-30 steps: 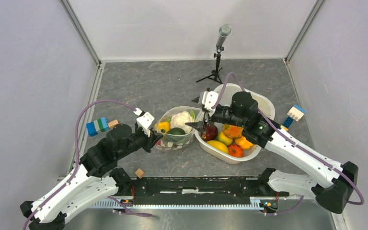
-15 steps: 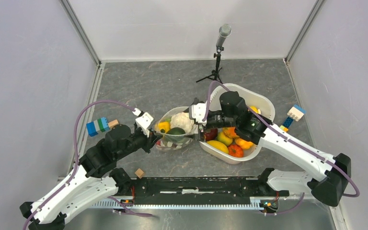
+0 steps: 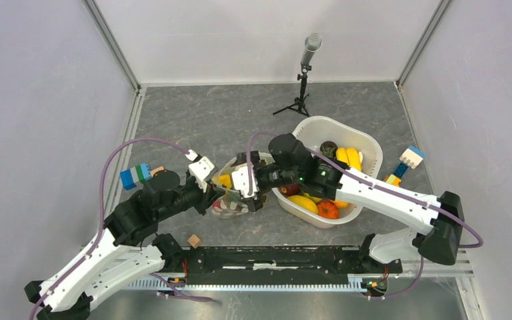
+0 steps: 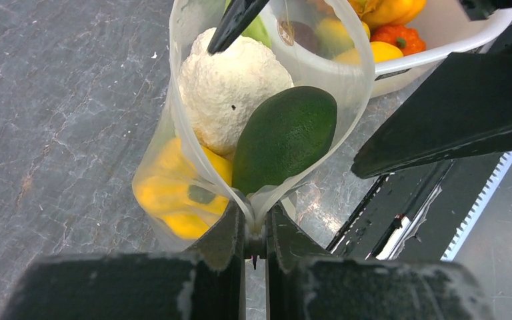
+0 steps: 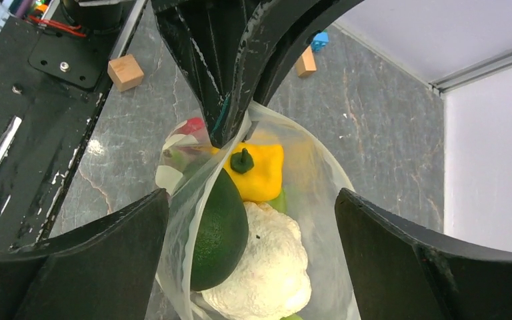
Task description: Place the food in the zip-top bag and seal the zipper
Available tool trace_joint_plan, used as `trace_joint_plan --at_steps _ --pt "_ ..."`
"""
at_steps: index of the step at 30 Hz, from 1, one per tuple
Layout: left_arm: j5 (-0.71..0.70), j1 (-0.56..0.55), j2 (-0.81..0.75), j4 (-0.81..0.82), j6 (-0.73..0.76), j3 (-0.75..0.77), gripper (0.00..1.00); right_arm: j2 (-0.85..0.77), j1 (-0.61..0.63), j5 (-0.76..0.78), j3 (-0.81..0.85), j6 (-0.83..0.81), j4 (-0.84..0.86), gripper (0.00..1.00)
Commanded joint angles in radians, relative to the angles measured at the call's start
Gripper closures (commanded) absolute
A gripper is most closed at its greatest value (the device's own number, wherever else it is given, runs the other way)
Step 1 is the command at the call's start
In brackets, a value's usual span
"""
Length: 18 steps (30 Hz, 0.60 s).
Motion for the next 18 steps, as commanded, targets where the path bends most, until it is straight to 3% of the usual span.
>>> trace_joint_plan --at_steps 1,9,18 --pt "0.036 0.003 -0.004 0.017 0.024 0.043 0.98 0.022 0.017 0.028 0.043 -0.034 0.037 0.02" --pt "0.07 0.003 -0.02 0.009 0.024 0.048 0.98 0.017 0.017 0.162 -0.063 -0.016 0.254 0.02" --pt "0.14 0.003 -0.018 -0.009 0.04 0.046 0.98 0.1 0.017 0.077 -0.004 -0.088 0.166 0.02"
